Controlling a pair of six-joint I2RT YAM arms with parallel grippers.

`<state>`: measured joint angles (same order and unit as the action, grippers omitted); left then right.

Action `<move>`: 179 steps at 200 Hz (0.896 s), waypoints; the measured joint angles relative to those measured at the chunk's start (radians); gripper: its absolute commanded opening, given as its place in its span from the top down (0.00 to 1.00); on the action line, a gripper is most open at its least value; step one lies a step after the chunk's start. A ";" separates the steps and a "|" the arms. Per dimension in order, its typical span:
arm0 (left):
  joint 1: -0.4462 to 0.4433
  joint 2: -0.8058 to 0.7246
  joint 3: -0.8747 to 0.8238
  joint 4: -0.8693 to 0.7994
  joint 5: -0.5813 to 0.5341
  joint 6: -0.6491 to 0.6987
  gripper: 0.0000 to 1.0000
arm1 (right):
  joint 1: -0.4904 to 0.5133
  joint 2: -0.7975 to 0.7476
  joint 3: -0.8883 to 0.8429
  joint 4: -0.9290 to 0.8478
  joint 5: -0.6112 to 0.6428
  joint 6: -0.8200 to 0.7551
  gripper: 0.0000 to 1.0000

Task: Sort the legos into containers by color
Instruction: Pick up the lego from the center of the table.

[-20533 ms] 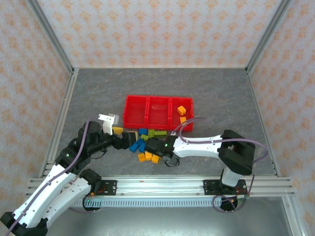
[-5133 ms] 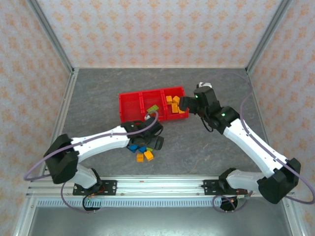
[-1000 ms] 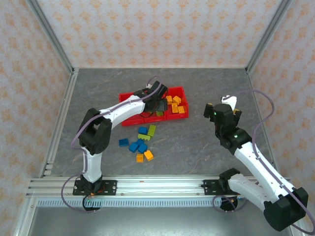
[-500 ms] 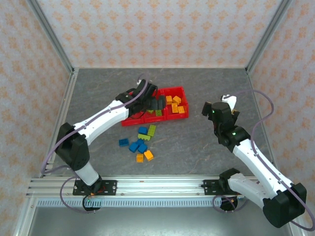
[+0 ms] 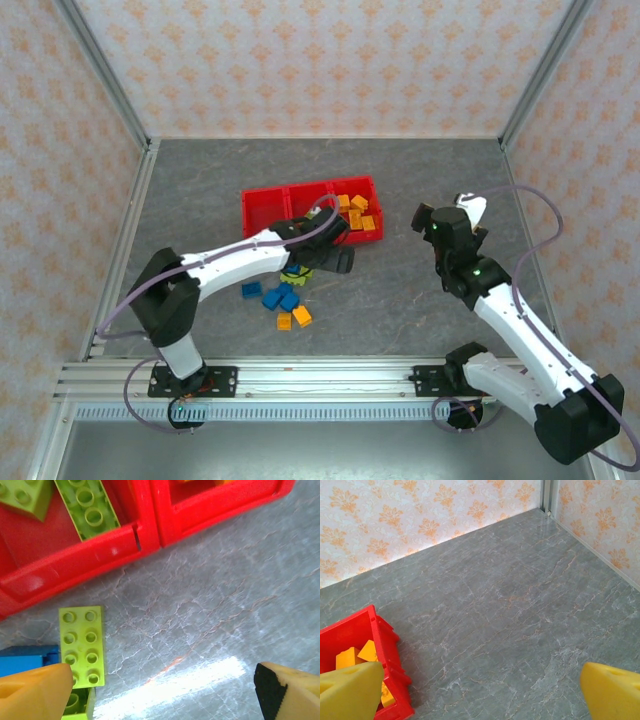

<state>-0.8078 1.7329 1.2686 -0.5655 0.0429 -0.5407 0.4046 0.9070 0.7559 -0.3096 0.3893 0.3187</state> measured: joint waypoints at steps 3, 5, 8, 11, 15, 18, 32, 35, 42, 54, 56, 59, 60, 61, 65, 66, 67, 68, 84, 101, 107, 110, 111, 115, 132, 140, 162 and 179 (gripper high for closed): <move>0.001 0.008 0.000 -0.001 0.002 0.000 0.05 | 0.000 -0.002 0.000 -0.001 0.000 0.000 0.00; 0.002 0.012 0.001 -0.001 0.003 0.000 0.05 | 0.000 -0.004 0.000 -0.003 0.000 0.000 0.00; 0.003 0.021 0.001 -0.001 0.008 0.000 0.05 | 0.000 -0.007 0.000 -0.004 0.000 0.000 0.00; 0.004 0.029 0.002 -0.003 0.010 0.000 0.05 | 0.000 -0.009 0.000 -0.005 0.000 0.000 0.00; 0.005 0.042 0.004 -0.004 0.015 0.000 0.05 | 0.000 -0.013 0.000 -0.007 0.000 0.000 0.00; 0.005 0.051 0.006 -0.006 0.018 0.000 0.05 | 0.000 -0.015 0.000 -0.008 0.000 0.000 0.00; 0.010 0.089 0.016 -0.010 0.028 0.000 0.06 | 0.000 -0.024 0.000 -0.016 0.001 -0.001 0.00; 0.010 0.096 0.018 -0.013 0.028 0.000 0.06 | 0.000 -0.025 0.000 -0.017 0.002 -0.001 0.00; 0.010 0.112 0.024 -0.017 0.027 0.000 0.06 | 0.000 -0.027 0.000 -0.020 0.003 -0.001 0.00; 0.011 0.135 0.028 -0.021 0.027 0.000 0.07 | 0.000 -0.028 0.000 -0.027 0.004 -0.001 0.00; 0.012 0.138 0.029 -0.021 0.027 0.000 0.06 | 0.000 -0.028 0.000 -0.028 0.004 -0.001 0.00; 0.012 0.142 0.029 -0.021 0.027 0.000 0.07 | 0.000 -0.028 0.000 -0.030 0.004 -0.001 0.00; 0.012 0.143 0.029 -0.021 0.027 0.000 0.07 | 0.000 -0.028 0.000 -0.030 0.004 -0.001 0.00; 0.013 0.145 0.029 -0.021 0.027 0.000 0.07 | 0.000 -0.028 0.000 -0.031 0.004 -0.001 0.00; 0.014 0.149 0.029 -0.021 0.026 0.000 0.07 | 0.000 -0.028 0.000 -0.032 0.004 -0.001 0.00; 0.014 0.149 0.029 -0.021 0.026 0.000 0.07 | 0.000 -0.028 0.000 -0.032 0.004 -0.001 0.00; 0.015 0.150 0.029 -0.021 0.025 0.000 0.07 | 0.000 -0.028 0.000 -0.033 0.004 -0.001 0.00; 0.016 0.151 0.029 -0.021 0.024 0.000 0.07 | 0.000 -0.028 0.000 -0.034 0.004 -0.001 0.00; 0.021 0.153 0.037 -0.021 0.019 -0.005 0.07 | 0.000 -0.028 0.000 -0.035 0.003 -0.003 0.00; 0.031 0.153 0.038 -0.023 0.004 -0.009 0.08 | 0.000 -0.028 0.000 -0.035 0.003 -0.006 0.00; 0.034 0.153 0.038 -0.024 -0.001 -0.011 0.08 | 0.000 -0.028 -0.001 -0.035 0.003 -0.008 0.00; 0.036 0.153 0.038 -0.024 -0.003 -0.011 0.08 | 0.000 -0.028 -0.001 -0.035 0.003 -0.008 0.00; 0.037 0.153 0.038 -0.024 -0.003 -0.011 0.08 | 0.000 -0.028 -0.001 -0.035 0.003 -0.008 0.00; 0.039 0.153 0.038 -0.024 -0.006 -0.011 0.08 | 0.000 -0.028 -0.002 -0.035 0.003 -0.009 0.00; 0.045 0.151 0.037 -0.025 -0.023 -0.011 0.08 | 0.000 -0.027 -0.002 -0.035 0.003 -0.012 0.00; 0.047 0.146 0.034 -0.025 -0.027 -0.011 0.08 | 0.000 -0.027 -0.002 -0.035 0.003 -0.015 0.00; 0.049 0.132 0.032 -0.025 -0.033 -0.011 0.08 | 0.000 -0.027 -0.004 -0.035 0.003 -0.016 0.00; 0.050 0.130 0.032 -0.025 -0.036 -0.012 0.09 | 0.000 -0.026 -0.004 -0.035 0.001 -0.016 0.00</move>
<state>-0.7582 1.8626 1.3006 -0.5907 0.0067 -0.5529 0.4046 0.8806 0.7517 -0.3443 0.3904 0.3027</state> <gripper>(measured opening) 0.918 0.998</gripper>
